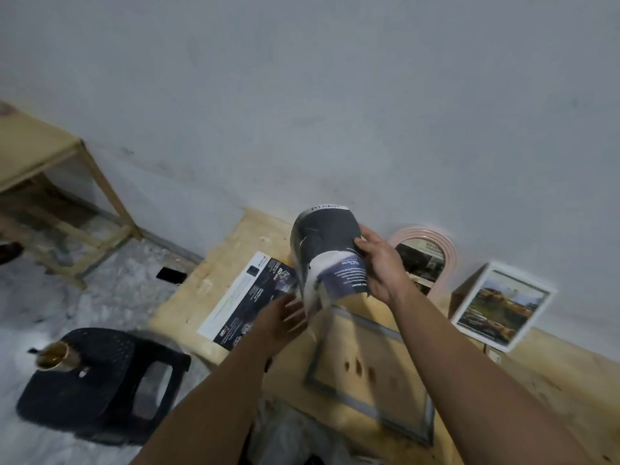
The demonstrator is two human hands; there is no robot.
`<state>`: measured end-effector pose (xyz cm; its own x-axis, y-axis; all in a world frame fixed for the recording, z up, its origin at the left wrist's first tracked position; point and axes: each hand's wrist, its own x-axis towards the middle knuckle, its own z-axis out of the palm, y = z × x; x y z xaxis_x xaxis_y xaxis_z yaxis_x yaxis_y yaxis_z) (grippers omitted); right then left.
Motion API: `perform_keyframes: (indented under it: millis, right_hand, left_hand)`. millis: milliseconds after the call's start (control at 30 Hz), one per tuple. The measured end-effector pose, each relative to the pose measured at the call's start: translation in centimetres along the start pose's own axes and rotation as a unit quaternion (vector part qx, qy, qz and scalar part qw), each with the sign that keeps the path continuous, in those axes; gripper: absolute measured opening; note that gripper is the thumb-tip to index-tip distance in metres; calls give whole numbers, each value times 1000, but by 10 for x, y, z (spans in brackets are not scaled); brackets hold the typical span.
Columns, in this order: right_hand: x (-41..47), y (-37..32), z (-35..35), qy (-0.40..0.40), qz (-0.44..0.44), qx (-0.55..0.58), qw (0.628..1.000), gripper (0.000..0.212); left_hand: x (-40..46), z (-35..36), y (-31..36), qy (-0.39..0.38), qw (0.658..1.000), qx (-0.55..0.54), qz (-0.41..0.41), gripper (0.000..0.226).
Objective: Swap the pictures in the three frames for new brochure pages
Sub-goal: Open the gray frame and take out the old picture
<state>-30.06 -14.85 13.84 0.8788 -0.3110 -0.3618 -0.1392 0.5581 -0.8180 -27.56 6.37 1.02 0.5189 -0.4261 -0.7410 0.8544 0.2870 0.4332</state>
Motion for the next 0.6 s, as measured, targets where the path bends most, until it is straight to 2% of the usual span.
perform_keyframes:
  millis: [133, 267, 333, 533, 600]
  right_hand:
    - [34, 8, 43, 4, -2, -53, 999, 39]
    - [62, 20, 79, 55, 20, -161, 985, 29]
    - [72, 32, 96, 45, 52, -219, 973, 24]
    - [106, 87, 131, 26, 133, -276, 952, 14]
    - [122, 108, 137, 25, 123, -287, 950, 11]
  left_hand:
    - [-1, -38, 51, 3, 999, -26, 40, 11]
    - [6, -85, 101, 125, 983, -9, 133, 20]
    - [11, -115, 121, 174, 970, -9, 168, 21]
    - [13, -176, 151, 305, 931, 27, 200, 12]
    - [13, -193, 155, 331, 924, 58, 183, 19]
